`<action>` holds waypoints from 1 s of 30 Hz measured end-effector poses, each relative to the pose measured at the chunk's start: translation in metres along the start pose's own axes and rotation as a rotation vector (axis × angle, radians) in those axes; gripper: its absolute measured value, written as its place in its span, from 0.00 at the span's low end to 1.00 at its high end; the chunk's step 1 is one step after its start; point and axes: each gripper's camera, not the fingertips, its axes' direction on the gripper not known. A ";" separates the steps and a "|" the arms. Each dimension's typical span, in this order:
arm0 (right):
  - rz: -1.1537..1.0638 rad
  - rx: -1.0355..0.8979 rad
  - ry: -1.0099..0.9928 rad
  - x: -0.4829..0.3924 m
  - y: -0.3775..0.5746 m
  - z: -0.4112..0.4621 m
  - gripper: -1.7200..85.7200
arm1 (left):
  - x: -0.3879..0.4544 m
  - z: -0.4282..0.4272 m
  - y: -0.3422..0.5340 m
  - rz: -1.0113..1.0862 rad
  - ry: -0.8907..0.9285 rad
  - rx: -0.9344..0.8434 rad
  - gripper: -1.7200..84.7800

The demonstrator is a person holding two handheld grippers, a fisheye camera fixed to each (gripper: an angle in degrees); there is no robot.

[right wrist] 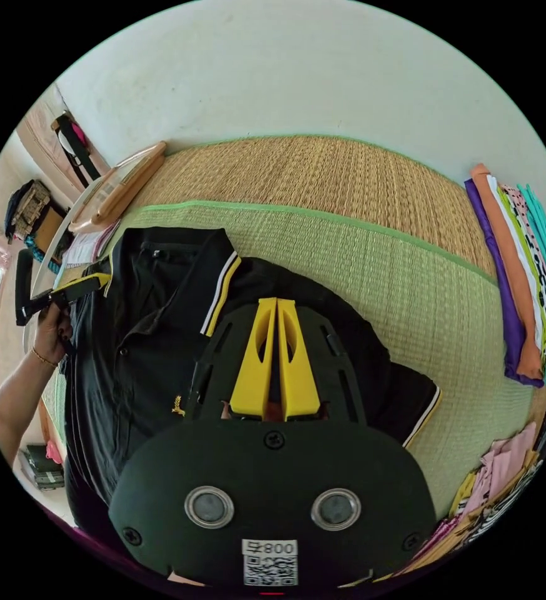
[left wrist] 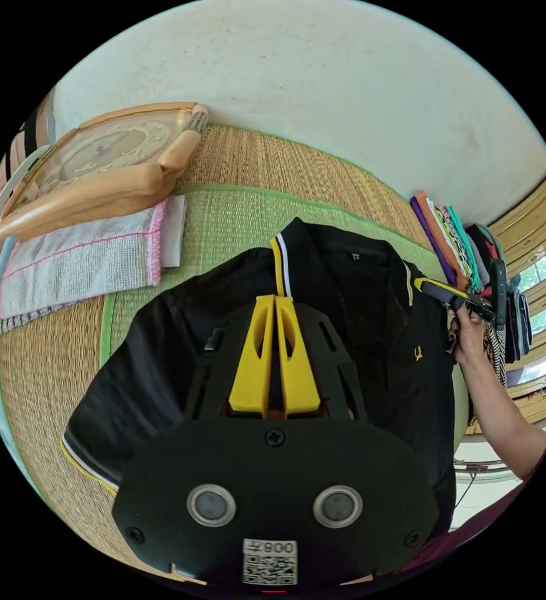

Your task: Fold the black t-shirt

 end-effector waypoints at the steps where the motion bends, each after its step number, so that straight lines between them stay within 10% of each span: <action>1: 0.005 -0.001 -0.003 0.001 -0.003 0.001 0.02 | 0.000 0.001 -0.008 -0.010 -0.004 0.021 0.02; 30: 0.110 -0.083 -0.002 0.071 0.097 -0.086 0.03 | -0.073 -0.193 0.125 -0.180 -0.107 -0.022 0.04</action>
